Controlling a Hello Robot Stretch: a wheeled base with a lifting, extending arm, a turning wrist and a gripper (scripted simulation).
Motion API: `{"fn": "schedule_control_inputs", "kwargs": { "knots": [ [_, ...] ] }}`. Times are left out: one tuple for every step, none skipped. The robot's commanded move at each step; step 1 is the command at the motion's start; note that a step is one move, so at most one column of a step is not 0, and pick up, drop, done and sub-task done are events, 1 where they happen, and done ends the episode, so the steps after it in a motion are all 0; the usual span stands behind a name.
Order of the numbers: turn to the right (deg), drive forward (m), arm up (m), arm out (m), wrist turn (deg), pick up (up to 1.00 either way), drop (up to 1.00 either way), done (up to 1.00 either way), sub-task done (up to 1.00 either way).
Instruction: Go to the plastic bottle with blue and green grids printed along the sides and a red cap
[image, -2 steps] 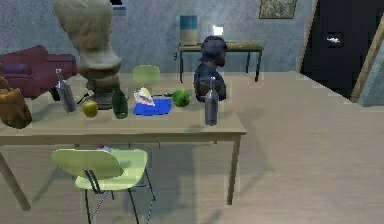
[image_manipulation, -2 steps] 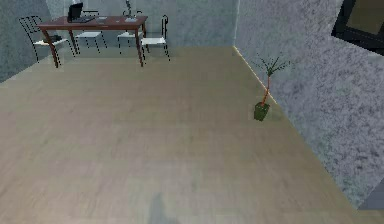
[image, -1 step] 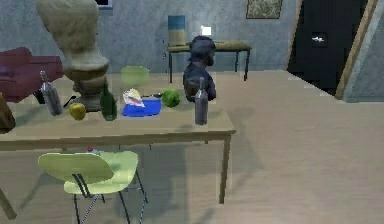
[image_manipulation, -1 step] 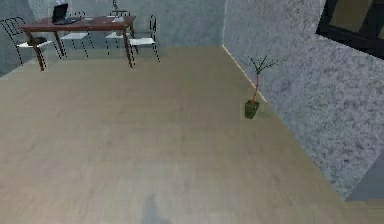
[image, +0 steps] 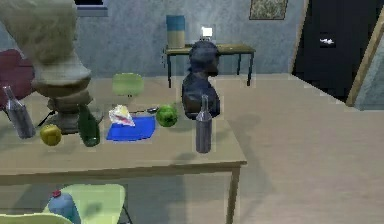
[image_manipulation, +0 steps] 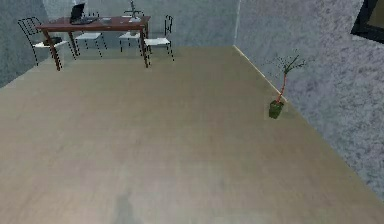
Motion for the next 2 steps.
{"fn": "schedule_control_inputs", "kwargs": {
  "knots": [
    [-39.0,0.00,0.00,0.00,0.0,0.00,0.00,0.00,0.00],
    [0.0,0.00,0.00,0.00,0.0,0.00,0.00,1.00,0.00]
  ]
}}
